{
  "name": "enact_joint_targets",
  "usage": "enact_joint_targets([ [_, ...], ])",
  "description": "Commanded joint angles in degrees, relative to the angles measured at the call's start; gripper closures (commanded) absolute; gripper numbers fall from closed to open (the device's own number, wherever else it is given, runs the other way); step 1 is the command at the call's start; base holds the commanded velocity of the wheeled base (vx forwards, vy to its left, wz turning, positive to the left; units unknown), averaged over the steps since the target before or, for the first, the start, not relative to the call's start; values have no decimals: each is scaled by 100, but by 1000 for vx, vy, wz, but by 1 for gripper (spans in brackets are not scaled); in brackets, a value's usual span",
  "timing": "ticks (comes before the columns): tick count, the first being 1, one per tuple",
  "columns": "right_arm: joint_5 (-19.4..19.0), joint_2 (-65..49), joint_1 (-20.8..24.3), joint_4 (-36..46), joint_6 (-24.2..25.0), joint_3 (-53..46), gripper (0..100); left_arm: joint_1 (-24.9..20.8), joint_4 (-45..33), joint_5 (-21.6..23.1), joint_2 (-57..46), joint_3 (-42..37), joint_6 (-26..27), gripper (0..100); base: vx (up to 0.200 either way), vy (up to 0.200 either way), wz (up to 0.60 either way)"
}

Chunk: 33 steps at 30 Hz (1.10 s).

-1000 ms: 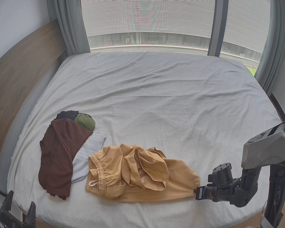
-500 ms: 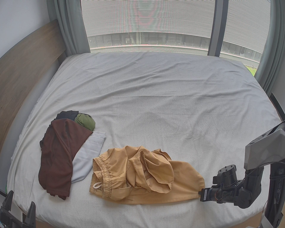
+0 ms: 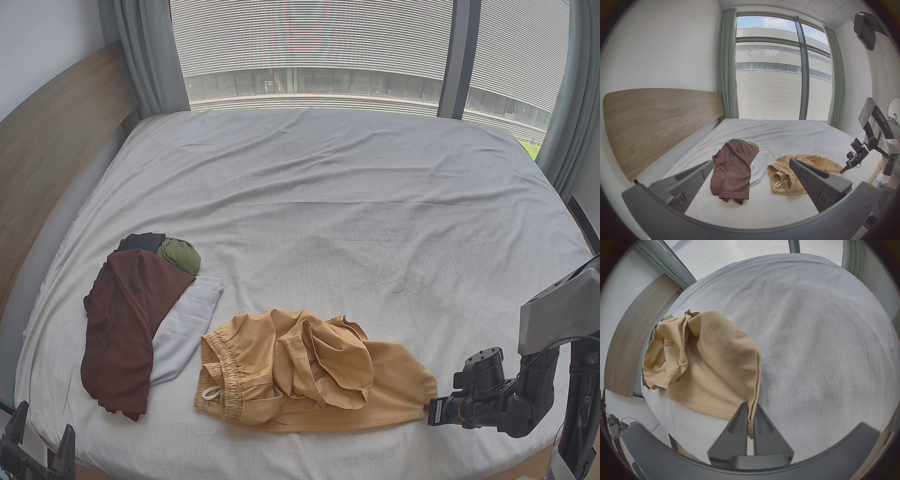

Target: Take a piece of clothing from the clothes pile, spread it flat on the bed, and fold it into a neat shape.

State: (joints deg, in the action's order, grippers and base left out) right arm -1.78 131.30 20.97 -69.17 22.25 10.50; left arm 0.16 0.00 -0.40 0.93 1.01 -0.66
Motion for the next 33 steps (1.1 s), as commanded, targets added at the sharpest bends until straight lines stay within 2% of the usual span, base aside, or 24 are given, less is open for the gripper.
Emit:
enact_joint_targets([
  [1,-24,27,-14,-35,8,-4,100,2,0,5,-66,-101,-4,0,0,0,0],
  [6,-33,150,21,-246,-1,-21,100,2,0,5,-66,-101,13,0,0,0,0],
  [7,-33,150,21,-246,-1,-21,0,2,0,5,-66,-101,13,0,0,0,0],
  [15,-165,361,57,-2004,16,-513,0,2,9,-4,-66,-101,-75,0,0,0,0],
  [23,-191,-1151,100,-1925,-28,-549,0,2,9,-4,-66,-101,-40,0,0,0,0],
  [26,-165,-1599,311,-1916,-1,-382,0,2,9,-4,-66,-101,-22,0,0,0,0],
  [27,-156,-1907,505,-1890,25,-276,0,2,9,5,-66,-101,-22,0,0,0,0],
  [33,-156,-2135,830,-1837,34,172,0,2,9,5,-66,-101,-31,0,0,0,0],
])
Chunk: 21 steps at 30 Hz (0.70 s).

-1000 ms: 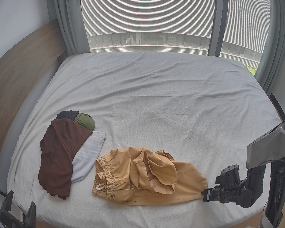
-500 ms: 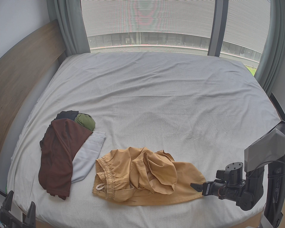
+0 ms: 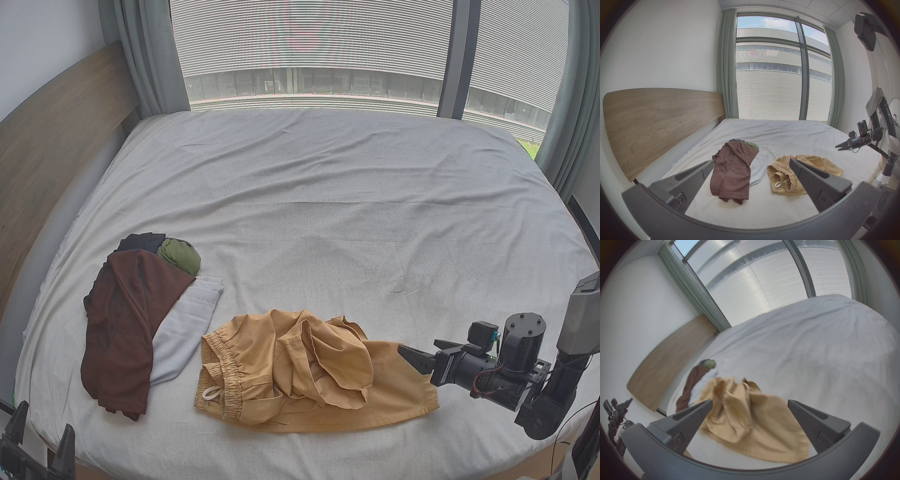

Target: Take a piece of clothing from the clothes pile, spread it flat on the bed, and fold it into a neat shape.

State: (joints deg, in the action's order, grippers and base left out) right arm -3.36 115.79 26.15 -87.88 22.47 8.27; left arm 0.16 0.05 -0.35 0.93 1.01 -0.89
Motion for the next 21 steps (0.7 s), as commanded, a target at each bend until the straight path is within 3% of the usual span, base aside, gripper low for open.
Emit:
enact_joint_targets([
  [1,2,-575,338,43,12,571,0,2,4,0,-66,-101,-8,0,0,0,0],
  [5,-77,-548,426,263,21,993,0,2,4,0,-66,-101,-8,0,0,0,0],
  [10,-789,-601,514,1274,170,1828,0,2,4,0,-66,-101,1,0,0,0,0],
  [15,-991,-575,602,1282,522,2012,0,-7,83,53,-66,-22,80,0,0,0,0],
  [18,-1026,-557,602,1212,539,1924,0,-174,593,62,1138,1824,10,0,0,0,0],
  [21,-1184,-566,576,1089,575,1801,0,-622,628,141,2298,2606,19,0,0,0,0],
])
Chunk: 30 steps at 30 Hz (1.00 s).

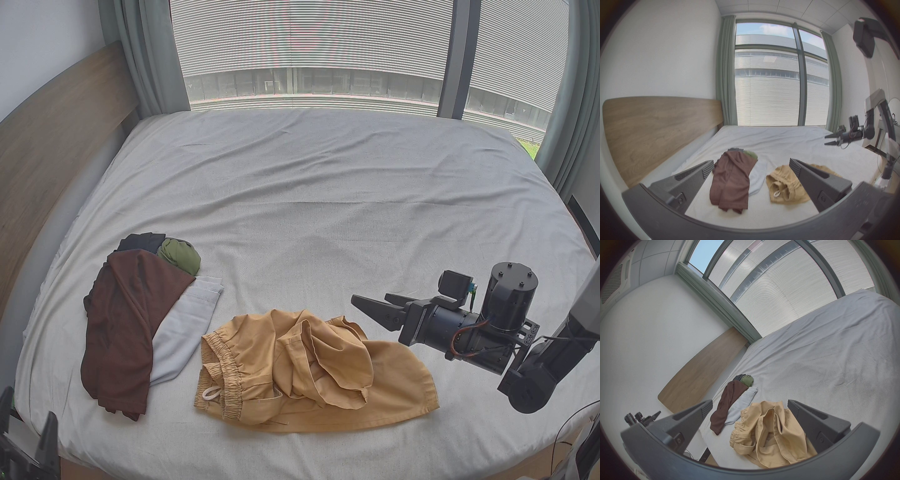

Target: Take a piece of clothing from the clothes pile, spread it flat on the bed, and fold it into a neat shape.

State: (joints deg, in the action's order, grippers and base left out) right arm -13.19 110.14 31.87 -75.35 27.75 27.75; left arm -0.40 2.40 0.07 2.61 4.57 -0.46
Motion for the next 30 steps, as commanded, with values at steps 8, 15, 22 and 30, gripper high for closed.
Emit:
enact_joint_targets([
  [8,-325,201,-67,-358,82,-173,0,-1463,1210,995,4854,2742,-1914,0,0,0,0],
  [15,-325,376,-277,-516,82,-182,0,-1533,2247,1592,6568,2610,-1931,0,0,0,0],
  [22,-298,543,-295,-683,38,-217,0,-1515,2616,2436,6911,2039,-2327,0,0,0,0],
  [30,-298,499,-295,-674,20,-155,0,-1515,2713,2524,7122,1969,-2494,0,0,0,0],
])
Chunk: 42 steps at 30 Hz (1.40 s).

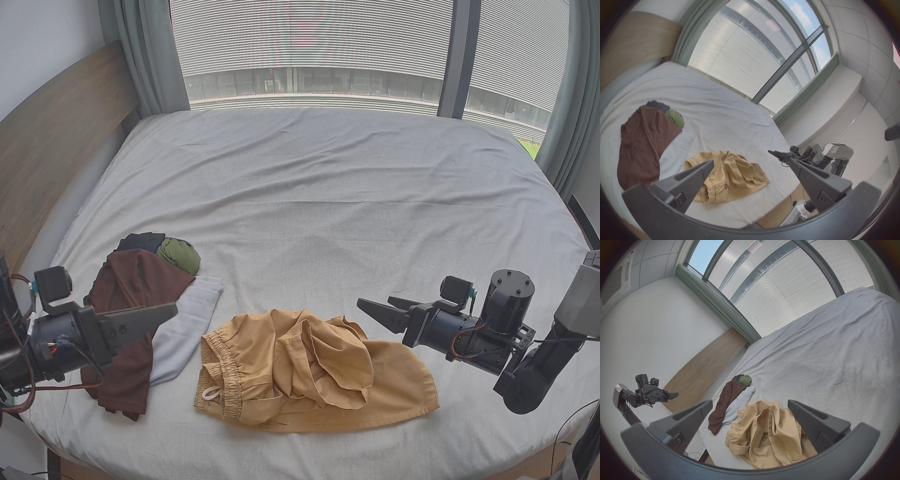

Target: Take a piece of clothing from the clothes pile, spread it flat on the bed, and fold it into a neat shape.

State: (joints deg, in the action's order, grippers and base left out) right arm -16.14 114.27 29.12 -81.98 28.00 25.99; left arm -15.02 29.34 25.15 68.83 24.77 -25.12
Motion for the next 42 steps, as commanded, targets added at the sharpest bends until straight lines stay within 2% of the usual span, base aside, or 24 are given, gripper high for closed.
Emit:
enact_joint_targets([
  [1,6,95,-12,-11,-5,-15,0,-54,72,16,737,-16,-36,0,0,0,0],
  [13,23,218,-100,-28,12,-77,0,-45,2005,16,2724,-781,-28,0,0,0,0],
  [21,14,376,-161,-380,12,-129,0,-36,3403,34,3743,-1185,-63,0,0,0,0],
  [36,23,447,-170,-389,4,-121,0,-54,4510,8,4833,-1572,-19,0,0,0,0],
  [42,23,455,-179,-389,4,-129,0,-63,5292,-19,5457,-1633,-45,0,0,0,0],
])
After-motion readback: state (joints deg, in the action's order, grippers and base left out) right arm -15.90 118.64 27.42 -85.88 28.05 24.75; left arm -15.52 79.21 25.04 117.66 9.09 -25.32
